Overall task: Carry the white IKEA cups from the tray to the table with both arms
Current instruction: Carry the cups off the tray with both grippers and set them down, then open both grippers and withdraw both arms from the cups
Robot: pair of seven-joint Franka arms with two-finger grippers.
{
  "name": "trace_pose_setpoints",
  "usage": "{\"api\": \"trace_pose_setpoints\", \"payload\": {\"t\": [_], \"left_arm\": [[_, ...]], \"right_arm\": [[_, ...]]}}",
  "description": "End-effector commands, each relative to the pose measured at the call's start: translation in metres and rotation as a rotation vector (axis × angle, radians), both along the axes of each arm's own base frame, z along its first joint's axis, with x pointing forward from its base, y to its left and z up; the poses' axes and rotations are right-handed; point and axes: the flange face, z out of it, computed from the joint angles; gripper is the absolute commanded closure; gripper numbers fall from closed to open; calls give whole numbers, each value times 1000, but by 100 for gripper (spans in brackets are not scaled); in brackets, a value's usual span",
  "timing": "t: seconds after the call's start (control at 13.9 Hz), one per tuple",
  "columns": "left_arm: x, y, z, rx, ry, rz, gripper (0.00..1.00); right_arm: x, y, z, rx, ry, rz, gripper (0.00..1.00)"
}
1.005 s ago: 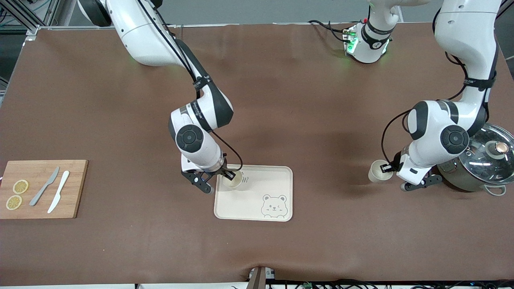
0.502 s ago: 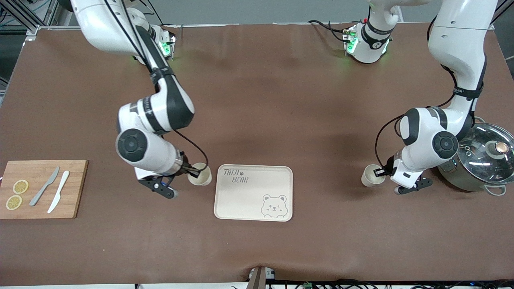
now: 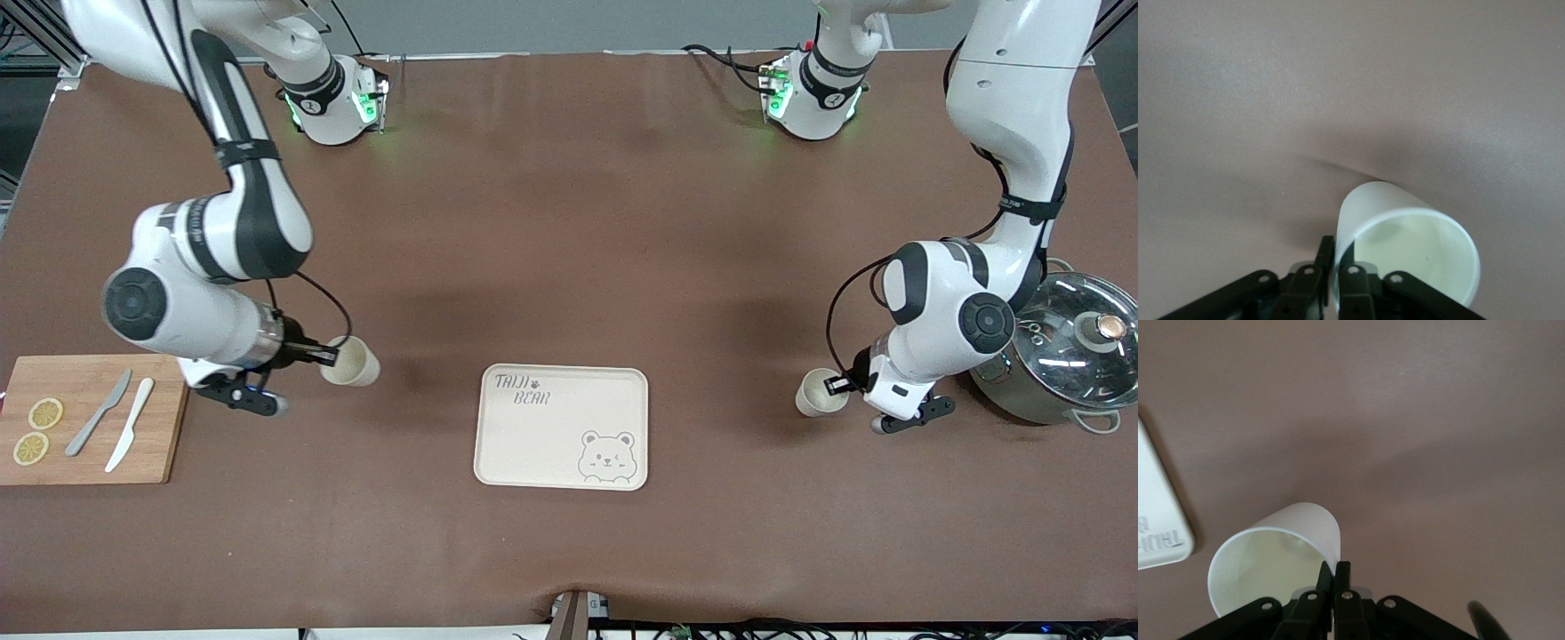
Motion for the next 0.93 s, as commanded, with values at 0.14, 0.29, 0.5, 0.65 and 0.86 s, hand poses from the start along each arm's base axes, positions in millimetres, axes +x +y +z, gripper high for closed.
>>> {"api": "trace_pose_setpoints", "payload": {"t": [0.14,0.29,0.5,0.65,0.86], "left_arm": [[6,0,27,-33,-45,-5,0],[8,0,52,-31,-74,-25,0],[8,10,98,-19,-117,-60,0],[12,35,135,-14,-124,-78,0],[5,60,184,-11,-125,-130,0]], "right_arm": [[-26,-73,-10,11,-3,92,100],[-33,-113,-25,20,-14,133,100],[-47,-162,-54,19,-54,187,100],[-55,-172,-70,11,-66,184,100],[-65,-192,-86,9,-64,183,100]]}}
